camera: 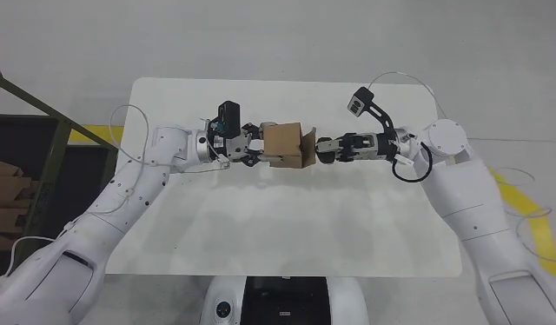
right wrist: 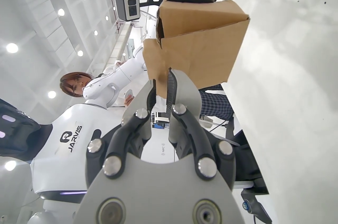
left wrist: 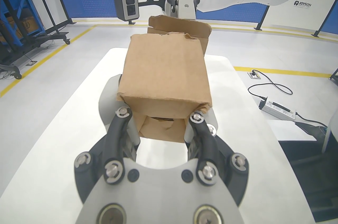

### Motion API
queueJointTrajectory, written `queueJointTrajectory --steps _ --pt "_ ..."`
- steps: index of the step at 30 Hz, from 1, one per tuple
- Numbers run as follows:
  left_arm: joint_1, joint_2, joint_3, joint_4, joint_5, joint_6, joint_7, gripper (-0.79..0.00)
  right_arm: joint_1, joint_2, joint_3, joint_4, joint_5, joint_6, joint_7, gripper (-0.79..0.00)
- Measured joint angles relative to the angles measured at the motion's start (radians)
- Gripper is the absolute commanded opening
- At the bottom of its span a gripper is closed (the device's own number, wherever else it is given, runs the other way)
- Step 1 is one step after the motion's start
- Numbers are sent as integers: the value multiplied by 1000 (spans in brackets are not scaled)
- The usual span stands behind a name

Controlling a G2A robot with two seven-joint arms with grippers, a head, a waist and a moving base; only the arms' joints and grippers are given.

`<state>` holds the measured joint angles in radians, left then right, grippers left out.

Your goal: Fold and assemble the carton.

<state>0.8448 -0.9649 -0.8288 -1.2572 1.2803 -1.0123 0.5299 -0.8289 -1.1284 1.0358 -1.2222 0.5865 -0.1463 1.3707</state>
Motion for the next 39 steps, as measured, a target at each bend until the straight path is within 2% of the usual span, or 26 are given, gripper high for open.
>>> queueJointTrajectory --steps 4,12,39 --pt "4 0 -5 -5 4 0 -2 -502 5 1 -2 -7 -18 7 -1 -662" --pt "13 0 -13 -13 9 0 -7 -496 7 2 -8 -18 -51 15 0 -671" --pt "50 -8 -46 -62 63 11 -26 -505 16 5 -24 -43 -100 61 -27 -763"
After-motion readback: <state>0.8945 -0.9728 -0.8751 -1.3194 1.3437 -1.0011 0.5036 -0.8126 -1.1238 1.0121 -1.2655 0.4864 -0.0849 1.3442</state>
